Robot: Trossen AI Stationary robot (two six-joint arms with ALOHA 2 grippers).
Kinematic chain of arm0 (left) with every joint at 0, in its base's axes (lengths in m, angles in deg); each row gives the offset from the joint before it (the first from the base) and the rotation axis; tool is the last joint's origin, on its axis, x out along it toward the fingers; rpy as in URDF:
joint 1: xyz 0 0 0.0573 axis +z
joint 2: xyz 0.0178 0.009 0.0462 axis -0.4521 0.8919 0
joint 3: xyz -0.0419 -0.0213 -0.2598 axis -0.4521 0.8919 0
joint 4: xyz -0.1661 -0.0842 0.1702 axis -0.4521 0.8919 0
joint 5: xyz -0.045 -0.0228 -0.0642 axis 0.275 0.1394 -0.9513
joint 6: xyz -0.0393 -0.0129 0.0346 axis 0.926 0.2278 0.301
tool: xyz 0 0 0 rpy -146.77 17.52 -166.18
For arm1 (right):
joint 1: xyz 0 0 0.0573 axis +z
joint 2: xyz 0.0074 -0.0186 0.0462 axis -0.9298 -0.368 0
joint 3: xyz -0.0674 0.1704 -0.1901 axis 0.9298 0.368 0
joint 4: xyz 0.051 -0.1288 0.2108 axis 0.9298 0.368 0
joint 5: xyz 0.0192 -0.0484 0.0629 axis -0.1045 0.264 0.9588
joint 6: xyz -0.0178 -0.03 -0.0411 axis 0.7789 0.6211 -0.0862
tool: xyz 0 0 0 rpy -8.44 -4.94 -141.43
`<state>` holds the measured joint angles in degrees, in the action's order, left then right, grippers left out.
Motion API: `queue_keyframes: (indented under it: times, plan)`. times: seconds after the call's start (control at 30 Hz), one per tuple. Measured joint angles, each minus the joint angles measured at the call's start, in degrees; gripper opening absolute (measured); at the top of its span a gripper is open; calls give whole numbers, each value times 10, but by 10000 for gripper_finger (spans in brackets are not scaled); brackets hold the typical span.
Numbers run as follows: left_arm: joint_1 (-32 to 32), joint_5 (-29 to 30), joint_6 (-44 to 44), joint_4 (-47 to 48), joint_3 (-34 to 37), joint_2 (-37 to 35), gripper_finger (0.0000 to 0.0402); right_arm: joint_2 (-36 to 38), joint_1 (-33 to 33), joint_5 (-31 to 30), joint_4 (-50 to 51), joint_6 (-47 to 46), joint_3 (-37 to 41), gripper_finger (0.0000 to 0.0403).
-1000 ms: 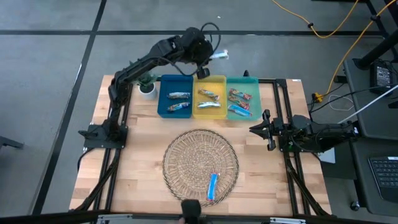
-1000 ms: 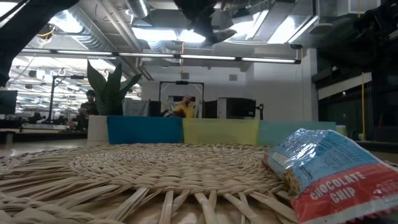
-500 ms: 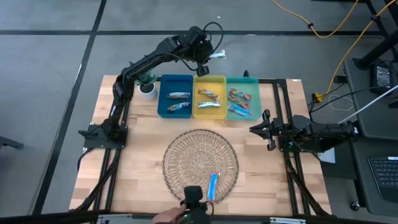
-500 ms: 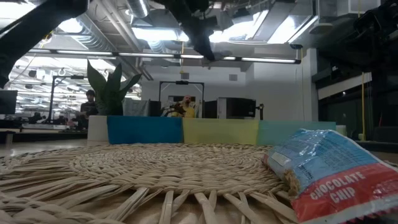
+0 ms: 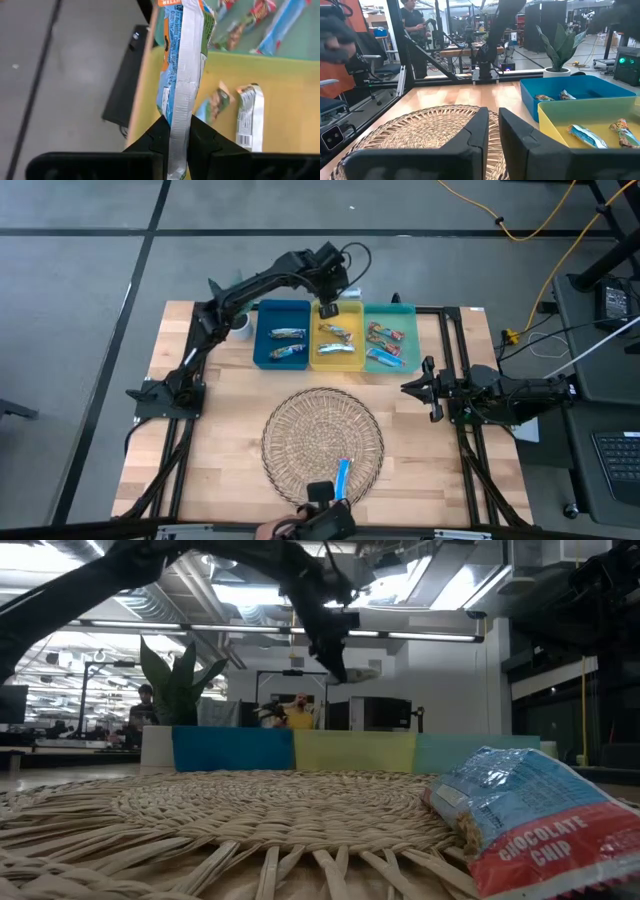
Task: Pick and place Granola Bars by type
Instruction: Put the yellow granola bar into the yellow bin
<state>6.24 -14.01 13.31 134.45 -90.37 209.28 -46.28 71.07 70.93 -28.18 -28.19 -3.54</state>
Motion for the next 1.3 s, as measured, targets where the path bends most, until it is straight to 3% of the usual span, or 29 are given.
queue_keyframes:
  times: [0.83,1.3]
  plan:
    - [-9,4,-24,36,0,113,30,0,0,0,0,0,0,49]
    - [-7,0,-34,-49,0,125,33,0,0,0,0,0,0,49]
